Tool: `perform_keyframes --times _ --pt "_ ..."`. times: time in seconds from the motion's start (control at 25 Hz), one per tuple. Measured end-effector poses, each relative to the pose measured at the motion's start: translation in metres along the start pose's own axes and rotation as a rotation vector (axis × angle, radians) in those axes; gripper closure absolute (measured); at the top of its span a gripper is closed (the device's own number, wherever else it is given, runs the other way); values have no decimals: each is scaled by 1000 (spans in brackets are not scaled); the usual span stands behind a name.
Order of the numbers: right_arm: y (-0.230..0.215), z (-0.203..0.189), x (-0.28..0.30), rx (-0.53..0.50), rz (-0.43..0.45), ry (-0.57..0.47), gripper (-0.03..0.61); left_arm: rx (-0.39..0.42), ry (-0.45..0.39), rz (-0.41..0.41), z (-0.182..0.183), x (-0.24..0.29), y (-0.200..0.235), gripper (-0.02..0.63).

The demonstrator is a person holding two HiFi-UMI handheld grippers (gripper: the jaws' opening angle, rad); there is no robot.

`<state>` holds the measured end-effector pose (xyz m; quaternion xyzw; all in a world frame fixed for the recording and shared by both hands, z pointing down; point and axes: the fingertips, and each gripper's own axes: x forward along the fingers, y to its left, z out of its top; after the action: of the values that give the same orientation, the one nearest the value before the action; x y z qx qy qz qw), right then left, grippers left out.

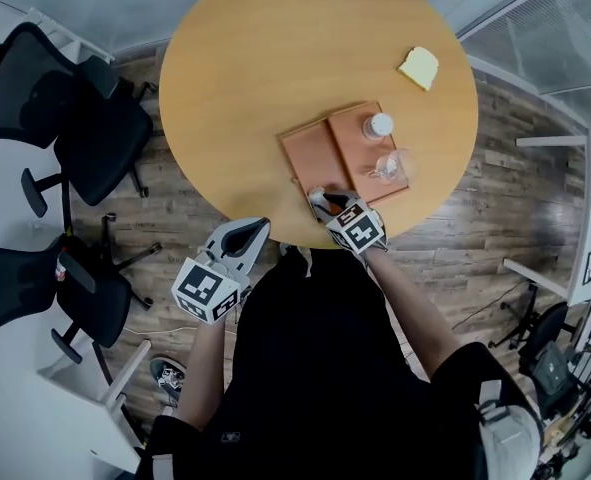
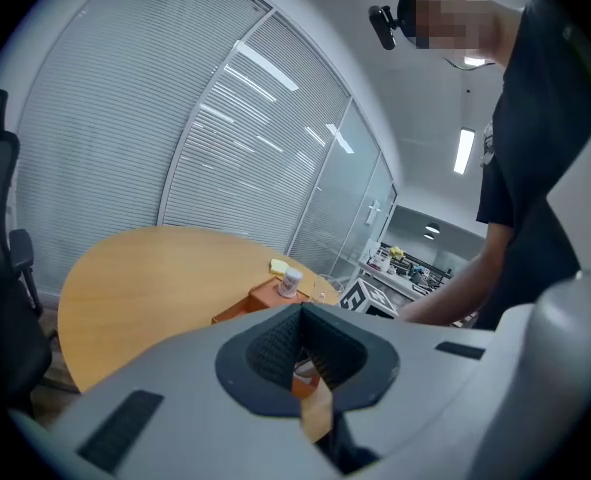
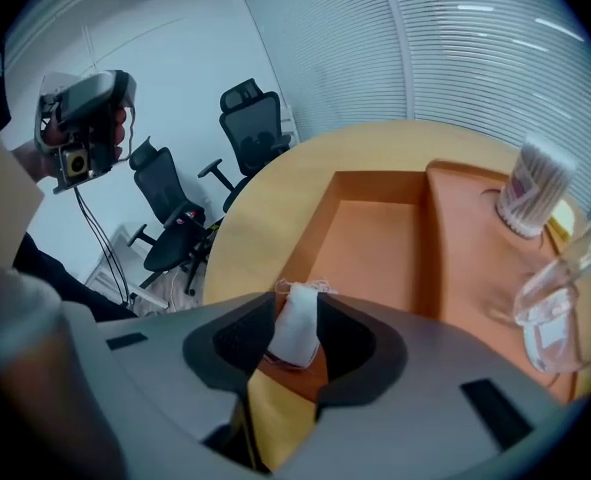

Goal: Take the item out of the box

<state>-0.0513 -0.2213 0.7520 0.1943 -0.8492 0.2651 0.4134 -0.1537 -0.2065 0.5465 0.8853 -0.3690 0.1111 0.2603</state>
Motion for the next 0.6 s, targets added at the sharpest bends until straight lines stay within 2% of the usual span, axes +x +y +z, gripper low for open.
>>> perform_keyframes --times 0.12,0.36,0.6 --pt "0 -1 4 -6 -17 44 449 -12 2 -3 0 5 3 607" --pt "-6 -5 9 15 -75 109 443 -17 0 -26 1 16 2 607" --pt "-9 -10 13 71 -67 188 440 -20 3 -37 -1 21 2 607"
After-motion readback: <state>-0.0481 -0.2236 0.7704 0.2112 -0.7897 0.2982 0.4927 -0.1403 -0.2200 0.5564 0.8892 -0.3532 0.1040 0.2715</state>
